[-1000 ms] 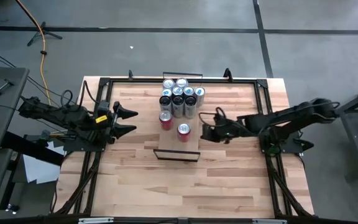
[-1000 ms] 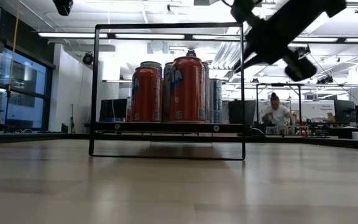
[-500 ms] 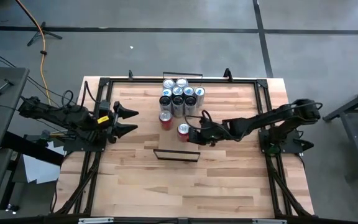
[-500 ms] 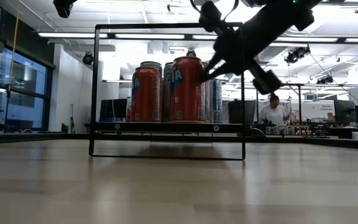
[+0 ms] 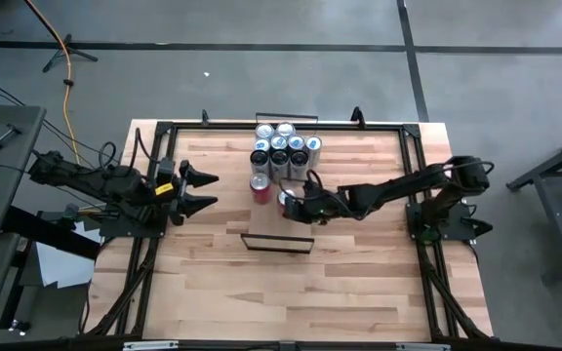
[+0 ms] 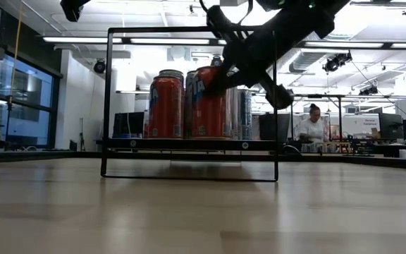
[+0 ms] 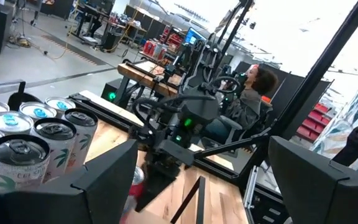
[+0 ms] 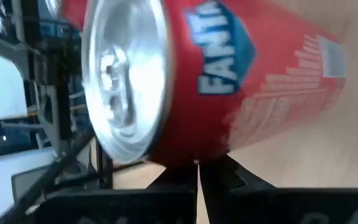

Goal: Place canned beverage on shelf
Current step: Put the red soda can on the shelf aligned with the other red soda can, then return to Home Position

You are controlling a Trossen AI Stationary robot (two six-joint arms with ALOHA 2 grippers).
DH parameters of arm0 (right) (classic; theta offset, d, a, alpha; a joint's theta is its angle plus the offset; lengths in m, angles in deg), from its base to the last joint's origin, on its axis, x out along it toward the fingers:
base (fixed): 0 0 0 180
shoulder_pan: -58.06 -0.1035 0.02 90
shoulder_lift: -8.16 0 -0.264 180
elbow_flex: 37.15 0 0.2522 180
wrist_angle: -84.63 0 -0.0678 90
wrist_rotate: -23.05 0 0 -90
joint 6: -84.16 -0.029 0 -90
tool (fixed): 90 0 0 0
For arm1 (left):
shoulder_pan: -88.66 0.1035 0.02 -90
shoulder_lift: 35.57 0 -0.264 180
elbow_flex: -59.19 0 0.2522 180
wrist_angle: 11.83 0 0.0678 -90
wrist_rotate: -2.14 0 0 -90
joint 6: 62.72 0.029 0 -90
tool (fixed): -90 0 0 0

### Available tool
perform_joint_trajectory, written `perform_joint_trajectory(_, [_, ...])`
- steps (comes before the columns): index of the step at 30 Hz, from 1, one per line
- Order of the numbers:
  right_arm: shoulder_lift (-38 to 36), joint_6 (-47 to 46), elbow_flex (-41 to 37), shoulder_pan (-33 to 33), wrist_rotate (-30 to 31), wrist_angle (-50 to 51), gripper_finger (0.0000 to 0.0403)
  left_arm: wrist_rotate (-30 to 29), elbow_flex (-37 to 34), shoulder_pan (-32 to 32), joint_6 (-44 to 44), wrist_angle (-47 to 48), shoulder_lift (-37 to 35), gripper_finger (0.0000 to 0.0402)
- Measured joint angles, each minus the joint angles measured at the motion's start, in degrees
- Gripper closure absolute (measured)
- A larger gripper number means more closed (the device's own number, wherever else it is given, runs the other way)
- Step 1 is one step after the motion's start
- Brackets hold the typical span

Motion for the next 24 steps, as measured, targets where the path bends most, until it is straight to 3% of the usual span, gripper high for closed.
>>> perform_joint_trajectory(9, [0.0, 3.7, 0.3, 3.9, 0.7, -3.6, 0.0403, 0.0, 0.0, 0.0, -1.3, 0.2, 0.0, 0.0083])
perform_joint_trajectory(18, [-1.9, 9.1, 0.3, 2.6, -10.3, -6.7, 0.0403, 0.0, 0.0, 0.0, -1.8, 0.2, 0.0, 0.0083])
perform_joint_trajectory(20, [-3.7, 9.8, 0.3, 1.6, -9.6, -3.2, 0.0403, 0.0, 0.0, 0.0, -1.8, -0.1, 0.0, 0.0083])
perform_joint_trajectory(24, [-7.3, 7.9, 0.3, -0.9, -1.2, 8.2, 0.0403, 0.0, 0.0, 0.0, -2.7, -0.8, 0.0, 0.0083])
